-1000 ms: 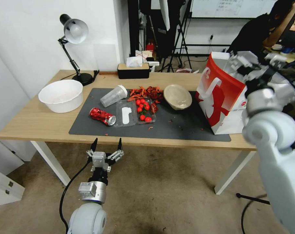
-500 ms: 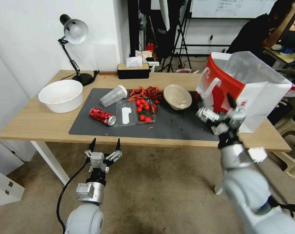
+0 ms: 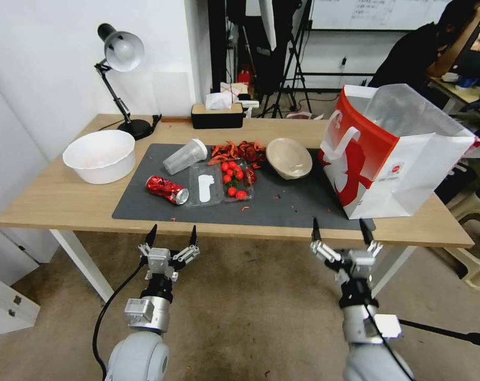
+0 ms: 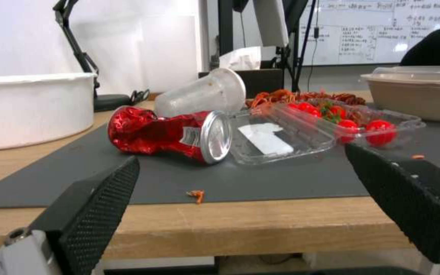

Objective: Pick up the trash from the table and place it into the takeout bag.

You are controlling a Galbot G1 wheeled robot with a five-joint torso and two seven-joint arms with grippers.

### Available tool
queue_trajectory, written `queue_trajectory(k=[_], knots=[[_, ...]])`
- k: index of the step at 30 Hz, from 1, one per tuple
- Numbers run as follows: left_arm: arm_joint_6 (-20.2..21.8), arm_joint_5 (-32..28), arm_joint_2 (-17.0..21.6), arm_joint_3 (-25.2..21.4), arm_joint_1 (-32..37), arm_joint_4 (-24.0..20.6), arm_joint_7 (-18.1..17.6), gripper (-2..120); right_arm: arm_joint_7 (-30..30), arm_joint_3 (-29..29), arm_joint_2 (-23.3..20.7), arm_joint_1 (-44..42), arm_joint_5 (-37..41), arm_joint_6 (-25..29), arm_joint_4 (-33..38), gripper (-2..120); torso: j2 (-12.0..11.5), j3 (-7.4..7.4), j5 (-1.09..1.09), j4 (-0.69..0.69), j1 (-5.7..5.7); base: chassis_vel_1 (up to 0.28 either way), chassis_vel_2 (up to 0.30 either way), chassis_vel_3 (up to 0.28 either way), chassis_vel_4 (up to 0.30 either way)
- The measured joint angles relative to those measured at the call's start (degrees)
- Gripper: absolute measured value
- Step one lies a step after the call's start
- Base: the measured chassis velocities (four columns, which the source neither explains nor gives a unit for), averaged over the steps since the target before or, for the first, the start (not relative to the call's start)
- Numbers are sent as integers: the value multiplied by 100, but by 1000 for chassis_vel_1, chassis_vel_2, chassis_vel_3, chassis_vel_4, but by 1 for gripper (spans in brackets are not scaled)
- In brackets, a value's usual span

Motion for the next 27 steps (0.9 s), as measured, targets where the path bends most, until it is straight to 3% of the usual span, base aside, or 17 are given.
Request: queue_trajectory(k=[7, 16, 20, 27], knots=[[1, -1, 21, 40, -41, 35, 7, 100, 320, -331, 254, -599, -353, 435, -392, 100, 0, 0, 0, 0, 0, 0, 0, 0, 0], [3, -13, 52, 35, -59, 86, 10, 100, 345, -342, 320, -469, -136, 475, -648, 100, 0, 0, 0, 0, 1, 0, 0, 0, 0], [0, -14, 44, 31, -60, 91, 10, 100, 344, -337, 283, -120, 242, 198, -548, 100, 0, 1, 0, 1, 1, 0, 0, 0, 0], [-7, 0, -8, 37, -63, 95, 10, 100, 431, -634, 247, 1218, 2004, -530, -660, 100, 0, 1, 0, 0, 1, 0, 0, 0, 0]])
